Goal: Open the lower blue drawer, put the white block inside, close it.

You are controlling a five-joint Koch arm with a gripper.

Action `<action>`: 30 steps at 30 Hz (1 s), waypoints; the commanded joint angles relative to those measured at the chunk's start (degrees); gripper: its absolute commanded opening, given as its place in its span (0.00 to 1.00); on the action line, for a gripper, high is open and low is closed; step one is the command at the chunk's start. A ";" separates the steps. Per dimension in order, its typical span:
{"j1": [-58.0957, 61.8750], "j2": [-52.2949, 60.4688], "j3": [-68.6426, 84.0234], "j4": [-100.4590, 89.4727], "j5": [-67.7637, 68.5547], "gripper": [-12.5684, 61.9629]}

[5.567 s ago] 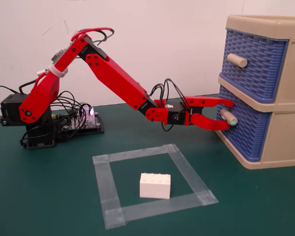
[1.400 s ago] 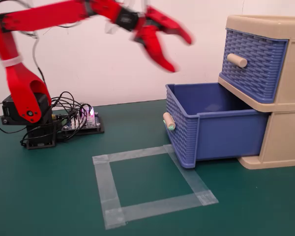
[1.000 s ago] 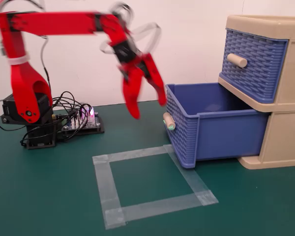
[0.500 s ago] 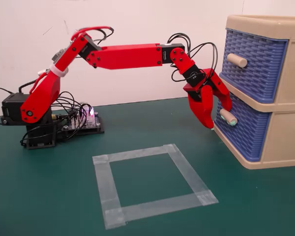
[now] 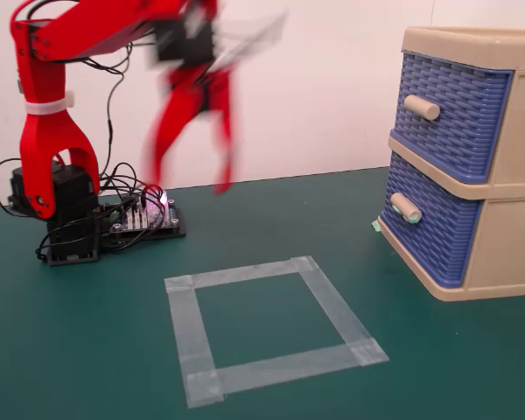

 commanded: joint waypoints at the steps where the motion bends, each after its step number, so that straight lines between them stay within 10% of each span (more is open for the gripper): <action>1: 12.92 6.59 8.35 -0.35 -17.84 0.62; 7: 34.89 17.14 42.45 -17.49 -54.32 0.62; 15: 36.47 42.36 74.27 -25.49 -53.61 0.62; 30: 36.56 42.10 74.53 -16.44 -53.44 0.63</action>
